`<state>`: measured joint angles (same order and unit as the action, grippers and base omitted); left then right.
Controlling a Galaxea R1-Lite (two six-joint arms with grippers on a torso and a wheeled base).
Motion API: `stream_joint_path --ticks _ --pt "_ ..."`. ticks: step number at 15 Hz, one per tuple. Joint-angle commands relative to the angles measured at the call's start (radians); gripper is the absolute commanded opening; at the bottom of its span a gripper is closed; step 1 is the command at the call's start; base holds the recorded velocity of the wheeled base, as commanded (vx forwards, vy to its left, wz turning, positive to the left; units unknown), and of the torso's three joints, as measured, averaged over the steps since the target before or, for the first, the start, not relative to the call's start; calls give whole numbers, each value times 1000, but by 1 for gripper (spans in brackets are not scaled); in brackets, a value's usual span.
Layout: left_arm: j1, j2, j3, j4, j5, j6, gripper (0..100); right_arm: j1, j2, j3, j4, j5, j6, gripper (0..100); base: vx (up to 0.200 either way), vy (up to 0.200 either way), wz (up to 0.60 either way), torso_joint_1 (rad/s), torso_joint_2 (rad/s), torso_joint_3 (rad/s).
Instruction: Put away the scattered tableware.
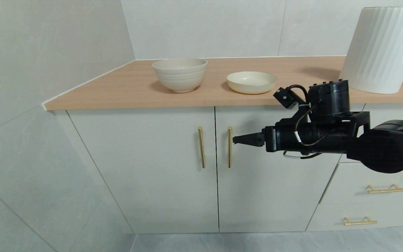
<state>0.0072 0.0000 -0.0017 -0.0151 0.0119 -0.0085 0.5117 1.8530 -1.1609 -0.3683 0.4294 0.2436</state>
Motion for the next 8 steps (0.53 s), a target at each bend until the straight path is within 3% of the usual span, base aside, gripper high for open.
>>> stream_joint_path --ticks 1,8 --pt "0 2 0 0 0 -1 100 27 100 3 -54 -11 31 100 0 0 0 0 0 0" --pt "0 2 0 0 0 -1 100 73 232 -3 -316 -147 134 100 0 0 0 0 0 0"
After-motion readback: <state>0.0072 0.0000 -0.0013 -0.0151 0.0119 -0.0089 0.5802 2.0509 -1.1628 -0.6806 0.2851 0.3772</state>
